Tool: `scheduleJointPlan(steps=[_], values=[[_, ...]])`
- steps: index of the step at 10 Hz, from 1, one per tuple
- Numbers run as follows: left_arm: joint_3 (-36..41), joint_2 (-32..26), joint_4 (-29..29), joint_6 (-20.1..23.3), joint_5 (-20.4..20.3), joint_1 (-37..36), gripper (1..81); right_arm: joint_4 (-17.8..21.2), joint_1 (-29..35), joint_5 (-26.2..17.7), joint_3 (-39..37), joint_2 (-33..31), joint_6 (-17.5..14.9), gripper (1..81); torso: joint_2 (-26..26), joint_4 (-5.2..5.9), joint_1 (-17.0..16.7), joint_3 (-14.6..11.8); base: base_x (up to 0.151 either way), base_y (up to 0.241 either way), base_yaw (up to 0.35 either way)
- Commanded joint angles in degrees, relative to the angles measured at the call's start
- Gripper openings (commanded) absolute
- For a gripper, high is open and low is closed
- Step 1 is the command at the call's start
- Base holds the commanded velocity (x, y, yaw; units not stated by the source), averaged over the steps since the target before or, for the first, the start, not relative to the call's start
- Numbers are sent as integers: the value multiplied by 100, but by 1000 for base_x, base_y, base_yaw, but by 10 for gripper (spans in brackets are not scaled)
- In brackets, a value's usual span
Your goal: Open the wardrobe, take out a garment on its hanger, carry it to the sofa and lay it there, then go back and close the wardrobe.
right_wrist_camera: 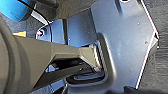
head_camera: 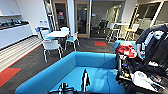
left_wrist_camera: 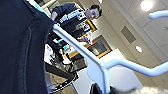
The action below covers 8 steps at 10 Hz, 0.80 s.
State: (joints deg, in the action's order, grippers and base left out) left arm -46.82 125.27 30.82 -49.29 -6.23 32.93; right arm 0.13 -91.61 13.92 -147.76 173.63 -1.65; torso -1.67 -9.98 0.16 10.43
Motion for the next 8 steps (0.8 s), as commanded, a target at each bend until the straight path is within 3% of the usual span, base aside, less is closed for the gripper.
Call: scheduleJointPlan(steps=[1, 2, 4, 7, 8], values=[[288, -72, 153, 86, -335, -686, 10, -93, 94, -329, 64, 60, -29, 811, 0, 0, 0, 0, 0, 0, 0], [271, -81, 153, 86, -344, -686, 10, -93, 86, -329, 64, 60, -29, 811, -2, 0, -5, 0, 0, 0, 0], [86, -142, 127, 42, -730, -852, 10, -101, 94, -337, 56, 60, -29, 811, -2, 0, -5, 548, 0, 0, 0], [-117, -274, 73, -353, -906, -1520, 10, -118, 94, -337, 56, 60, -29, 811, -2, 0, -9, 873, 0, 0, 0], [-230, -309, 73, -572, -1029, -1749, 10, -110, 95, -337, 56, 60, -29, 811, 0, 0, -6, 623, 0, 0, 0]])
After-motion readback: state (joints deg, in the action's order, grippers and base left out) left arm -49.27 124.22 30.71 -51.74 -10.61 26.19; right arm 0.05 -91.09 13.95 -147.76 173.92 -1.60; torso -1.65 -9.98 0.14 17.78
